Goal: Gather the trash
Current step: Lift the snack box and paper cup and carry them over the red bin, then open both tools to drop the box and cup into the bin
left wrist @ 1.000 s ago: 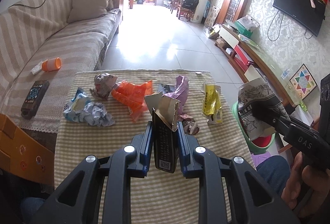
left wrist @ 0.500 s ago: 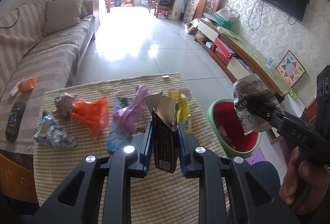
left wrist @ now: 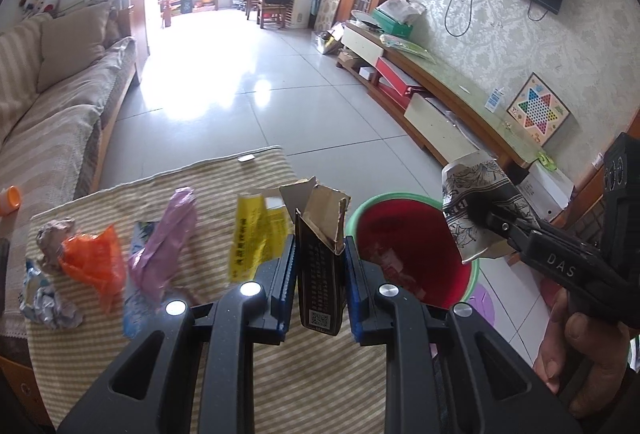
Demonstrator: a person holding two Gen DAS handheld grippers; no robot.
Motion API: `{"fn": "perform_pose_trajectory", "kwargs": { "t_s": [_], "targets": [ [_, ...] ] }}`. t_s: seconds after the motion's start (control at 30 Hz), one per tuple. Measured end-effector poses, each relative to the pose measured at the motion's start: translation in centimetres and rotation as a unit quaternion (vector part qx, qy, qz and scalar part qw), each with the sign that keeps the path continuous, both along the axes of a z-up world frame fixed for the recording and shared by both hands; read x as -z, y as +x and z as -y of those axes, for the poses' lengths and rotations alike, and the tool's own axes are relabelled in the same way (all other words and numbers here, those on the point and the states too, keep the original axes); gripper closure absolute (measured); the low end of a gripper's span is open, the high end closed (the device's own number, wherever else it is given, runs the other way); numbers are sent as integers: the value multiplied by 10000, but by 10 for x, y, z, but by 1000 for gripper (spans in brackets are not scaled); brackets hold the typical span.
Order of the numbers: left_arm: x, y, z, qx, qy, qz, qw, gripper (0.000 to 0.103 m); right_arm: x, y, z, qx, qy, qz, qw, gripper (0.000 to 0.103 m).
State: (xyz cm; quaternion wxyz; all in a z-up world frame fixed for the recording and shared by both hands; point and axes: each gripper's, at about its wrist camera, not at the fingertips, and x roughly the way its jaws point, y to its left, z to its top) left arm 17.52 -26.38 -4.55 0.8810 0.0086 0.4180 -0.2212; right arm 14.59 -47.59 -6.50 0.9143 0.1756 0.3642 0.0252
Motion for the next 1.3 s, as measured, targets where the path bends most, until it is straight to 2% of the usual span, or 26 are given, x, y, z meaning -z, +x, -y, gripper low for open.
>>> {"fn": "perform_pose_trajectory", "kwargs": {
  "t_s": [0.37, 0.5, 0.7, 1.23, 1.3],
  "targets": [
    [19, 20, 68, 575, -154, -164, 9981, 84, 28, 4, 54, 517, -20, -211, 9984, 70],
    [33, 25, 91, 765, -210, -335, 9963, 84, 41, 3, 70, 638, 2, -329, 9974, 70],
    [54, 30, 120, 1033, -98, -507, 9933, 84, 56, 6, 85, 763, -31, -451, 9961, 70],
    [83, 42, 149, 1206, 103, -737, 9899, 82, 81, 10, 98, 806, 4, -627, 9948, 70],
    [85, 43, 148, 1189, 79, -764, 9899, 74, 82, 12, 98, 807, -1, -637, 9947, 70]
  ]
}}
